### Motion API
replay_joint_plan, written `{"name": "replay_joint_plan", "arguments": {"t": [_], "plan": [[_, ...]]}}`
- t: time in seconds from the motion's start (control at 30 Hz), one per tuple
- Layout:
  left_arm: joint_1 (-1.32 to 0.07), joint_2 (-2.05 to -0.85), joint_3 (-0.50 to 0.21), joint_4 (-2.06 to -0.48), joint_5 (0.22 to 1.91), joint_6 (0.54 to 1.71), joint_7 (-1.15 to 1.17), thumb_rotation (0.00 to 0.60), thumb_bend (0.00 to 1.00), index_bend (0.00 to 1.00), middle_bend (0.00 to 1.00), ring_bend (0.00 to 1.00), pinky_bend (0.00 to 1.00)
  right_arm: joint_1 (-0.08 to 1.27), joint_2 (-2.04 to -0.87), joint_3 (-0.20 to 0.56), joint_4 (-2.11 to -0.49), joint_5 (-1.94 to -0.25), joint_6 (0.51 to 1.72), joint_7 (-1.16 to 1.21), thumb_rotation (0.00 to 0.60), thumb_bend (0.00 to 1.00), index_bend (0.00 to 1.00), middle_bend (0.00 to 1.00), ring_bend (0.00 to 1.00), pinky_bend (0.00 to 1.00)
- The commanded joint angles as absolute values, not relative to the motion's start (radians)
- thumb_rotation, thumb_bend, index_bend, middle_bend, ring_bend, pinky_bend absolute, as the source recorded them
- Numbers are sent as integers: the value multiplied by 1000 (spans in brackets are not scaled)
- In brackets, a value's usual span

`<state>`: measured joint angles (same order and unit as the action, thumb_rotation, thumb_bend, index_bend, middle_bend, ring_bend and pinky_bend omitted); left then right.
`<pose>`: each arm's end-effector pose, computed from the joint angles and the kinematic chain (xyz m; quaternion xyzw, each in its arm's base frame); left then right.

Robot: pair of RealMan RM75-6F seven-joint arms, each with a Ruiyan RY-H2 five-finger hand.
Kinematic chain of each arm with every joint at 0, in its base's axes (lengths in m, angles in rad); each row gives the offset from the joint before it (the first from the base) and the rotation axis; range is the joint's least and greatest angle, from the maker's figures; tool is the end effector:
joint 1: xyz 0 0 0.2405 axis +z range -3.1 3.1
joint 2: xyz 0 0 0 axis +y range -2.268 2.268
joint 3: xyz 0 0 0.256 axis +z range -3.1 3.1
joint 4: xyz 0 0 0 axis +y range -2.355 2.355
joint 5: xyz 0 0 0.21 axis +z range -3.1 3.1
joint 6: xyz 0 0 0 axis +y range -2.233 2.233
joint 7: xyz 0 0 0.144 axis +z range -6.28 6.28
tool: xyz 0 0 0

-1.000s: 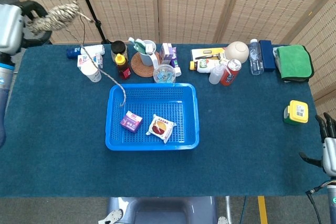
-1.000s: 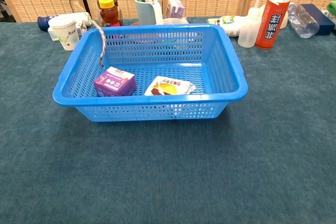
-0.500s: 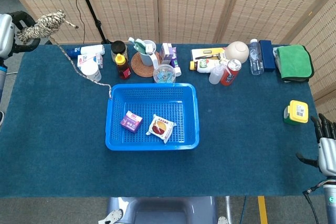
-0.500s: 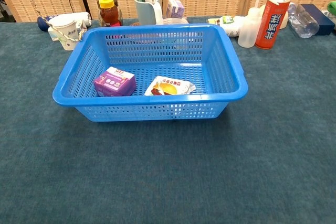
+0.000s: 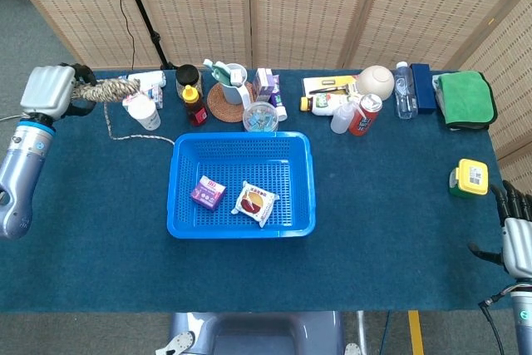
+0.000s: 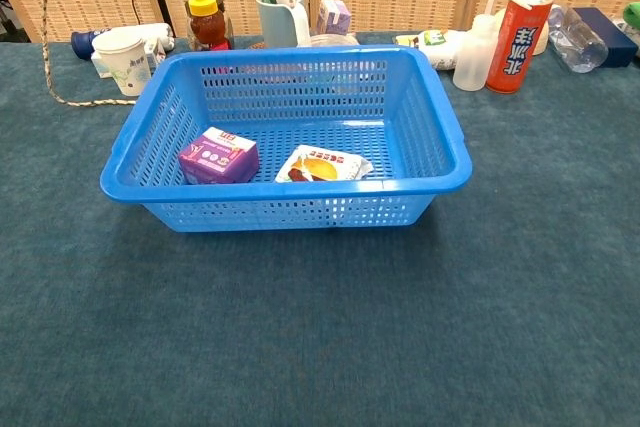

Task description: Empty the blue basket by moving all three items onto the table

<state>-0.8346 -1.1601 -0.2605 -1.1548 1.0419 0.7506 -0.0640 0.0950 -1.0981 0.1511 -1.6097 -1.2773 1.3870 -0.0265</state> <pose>-0.2157 0.4630 0.1939 -0.6374 -0.3702 -0.3685 0.5664 -0.3362 -0.2026 0.1804 0.5292 -0.4232 0.3499 0.6469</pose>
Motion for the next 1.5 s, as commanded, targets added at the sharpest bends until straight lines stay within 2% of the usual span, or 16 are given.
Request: {"name": "replay_joint_plan", "arguments": {"t": [0.03,0.1,0.3,0.47,0.57,0.77,0.97,1.23,1.5], "plan": [[-856,-1135,-252,-1228,1046,687,-63,600,283,1,0,0,61,95,-1097,152,-1609,-1274,1385,-25,600,0,0,0,0,0],[-859,-1121,-250,-1258,1040,686,-42,600,242,0,0,0,4,96,-1096,152,-1608,-1271,1382,-24,600,0,0,0,0,0],[-854,-1060,-249,-1407,1062,736,23,600,146,0,0,0,0,100,-1097,154,-1603,-1261,1371,-23,600,0,0,0,0,0],[-851,-1023,-248,-1532,1129,765,33,600,126,0,0,0,0,101,-1097,155,-1602,-1257,1368,-23,600,0,0,0,0,0],[-877,-1008,-231,-1629,1173,738,86,600,121,0,0,0,0,101,-1097,156,-1602,-1254,1369,-23,600,0,0,0,0,0],[-947,-1047,-218,-1714,1108,689,207,600,31,0,0,0,0,100,-1095,158,-1601,-1251,1369,-18,600,0,0,0,0,0],[-1040,-1138,-181,-1723,993,639,334,600,0,0,0,0,0,99,-1090,161,-1598,-1246,1367,-5,600,0,0,0,0,0],[-1140,-1282,-119,-1631,806,636,442,600,0,0,0,0,0,100,-1086,166,-1590,-1236,1359,10,600,0,0,0,0,0],[-1180,-1337,-72,-1589,733,636,466,600,0,0,0,0,0,100,-1085,170,-1585,-1227,1357,14,600,0,0,0,0,0]]}}
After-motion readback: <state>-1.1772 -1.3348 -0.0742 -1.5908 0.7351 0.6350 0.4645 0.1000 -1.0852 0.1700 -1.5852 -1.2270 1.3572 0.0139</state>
